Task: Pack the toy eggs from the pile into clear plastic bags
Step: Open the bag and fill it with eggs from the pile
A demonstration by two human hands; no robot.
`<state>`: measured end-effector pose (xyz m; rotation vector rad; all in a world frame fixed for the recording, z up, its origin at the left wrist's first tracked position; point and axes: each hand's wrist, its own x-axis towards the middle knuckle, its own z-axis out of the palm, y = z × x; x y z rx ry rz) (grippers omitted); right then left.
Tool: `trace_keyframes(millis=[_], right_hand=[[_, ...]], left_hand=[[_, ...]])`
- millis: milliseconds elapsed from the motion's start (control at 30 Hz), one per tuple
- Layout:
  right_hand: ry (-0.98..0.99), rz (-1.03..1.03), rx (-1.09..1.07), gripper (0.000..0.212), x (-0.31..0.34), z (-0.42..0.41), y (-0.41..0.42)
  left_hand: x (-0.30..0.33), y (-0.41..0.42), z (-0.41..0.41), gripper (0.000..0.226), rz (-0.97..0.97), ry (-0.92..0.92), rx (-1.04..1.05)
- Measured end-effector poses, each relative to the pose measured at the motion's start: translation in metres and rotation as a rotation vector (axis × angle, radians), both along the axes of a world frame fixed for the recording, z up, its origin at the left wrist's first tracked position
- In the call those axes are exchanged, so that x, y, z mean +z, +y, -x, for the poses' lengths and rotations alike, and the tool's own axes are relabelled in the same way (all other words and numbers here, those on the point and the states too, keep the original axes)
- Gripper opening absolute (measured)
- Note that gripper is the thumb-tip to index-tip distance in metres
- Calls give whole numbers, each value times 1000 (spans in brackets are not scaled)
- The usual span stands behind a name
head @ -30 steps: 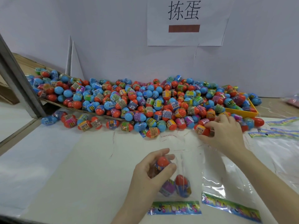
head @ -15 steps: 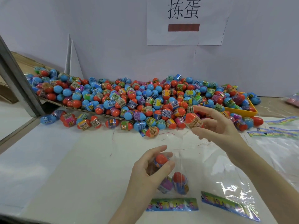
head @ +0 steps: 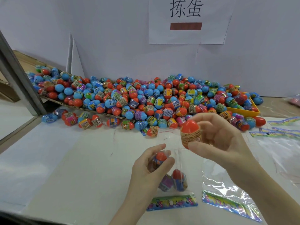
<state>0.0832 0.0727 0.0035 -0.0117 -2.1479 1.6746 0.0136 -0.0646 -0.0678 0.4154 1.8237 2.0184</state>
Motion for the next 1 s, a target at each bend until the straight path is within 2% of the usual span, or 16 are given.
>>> trace_keyframes(millis=[133, 333, 600, 833, 1000], right_hand=[[-5, 6, 85, 48, -4, -1, -3], [-19, 124, 192, 34, -10, -1, -7], [-51, 208, 165, 27, -13, 2, -6], [-48, 249, 91, 33, -12, 1, -3], [-16, 268, 23, 29, -9, 0, -3]], left_hand=[[1, 1, -1, 25, 20, 6, -7], [2, 0, -2, 24, 16, 7, -14], [1, -1, -2, 25, 20, 28, -18], [0, -1, -3, 24, 32, 47, -16], [1, -1, -3, 26, 25, 45, -16]])
